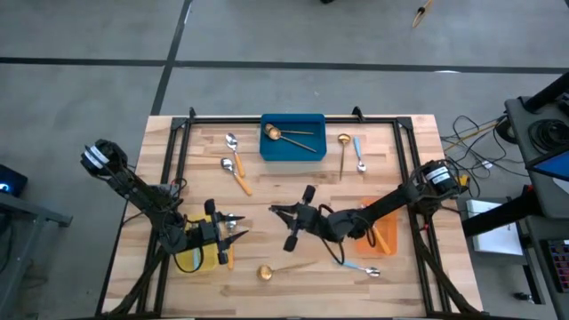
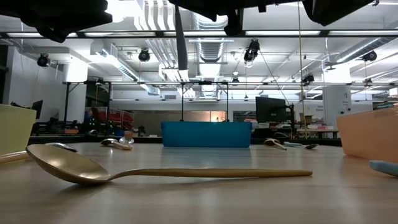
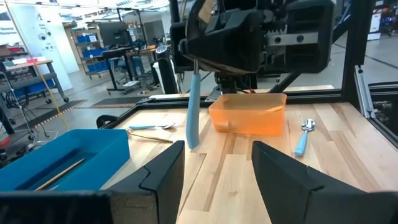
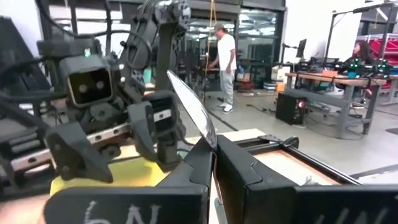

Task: Sort silverware by color (type)
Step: Put the blue spoon into the yellow bin

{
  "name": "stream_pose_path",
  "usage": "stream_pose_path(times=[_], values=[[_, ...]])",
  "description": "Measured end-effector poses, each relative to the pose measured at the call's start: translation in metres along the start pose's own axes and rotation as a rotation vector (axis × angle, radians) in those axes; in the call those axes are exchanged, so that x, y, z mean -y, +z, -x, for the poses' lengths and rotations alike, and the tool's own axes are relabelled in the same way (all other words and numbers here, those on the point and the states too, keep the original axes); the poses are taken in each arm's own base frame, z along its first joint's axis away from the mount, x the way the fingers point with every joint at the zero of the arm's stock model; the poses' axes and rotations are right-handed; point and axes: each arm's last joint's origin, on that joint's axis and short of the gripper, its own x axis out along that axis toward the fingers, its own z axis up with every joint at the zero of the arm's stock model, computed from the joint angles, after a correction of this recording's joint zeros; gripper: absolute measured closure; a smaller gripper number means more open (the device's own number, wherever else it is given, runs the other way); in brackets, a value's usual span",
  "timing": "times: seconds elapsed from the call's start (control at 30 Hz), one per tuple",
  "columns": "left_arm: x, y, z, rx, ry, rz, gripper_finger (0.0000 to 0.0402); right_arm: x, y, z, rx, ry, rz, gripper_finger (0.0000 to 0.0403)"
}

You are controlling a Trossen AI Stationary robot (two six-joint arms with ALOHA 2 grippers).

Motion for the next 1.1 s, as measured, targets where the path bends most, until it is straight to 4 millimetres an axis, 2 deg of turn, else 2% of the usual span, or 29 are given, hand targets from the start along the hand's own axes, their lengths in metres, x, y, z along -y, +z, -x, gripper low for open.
stream_pose_path(times=[0.7, 0.87, 1.1], values=[[-0.002, 0.0, -0.004, -0.001, -0.006, 0.075, 0.0233, 0.001, 0.005, -0.002, 0.047, 0.042, -0.07, 0.0394], [-0.004, 0.0, -0.012, -0.002, -0.012, 0.104, 0.0233, 0.002, 0.006, -0.002, 0.057, 0.039, -0.095, 0.0394], [0.015, 0.007, -0.034, -0.01, 0.069, -0.027, 0.0233, 0.004, 0.0, -0.006, 0.077, 0.028, -0.158, 0.0394]])
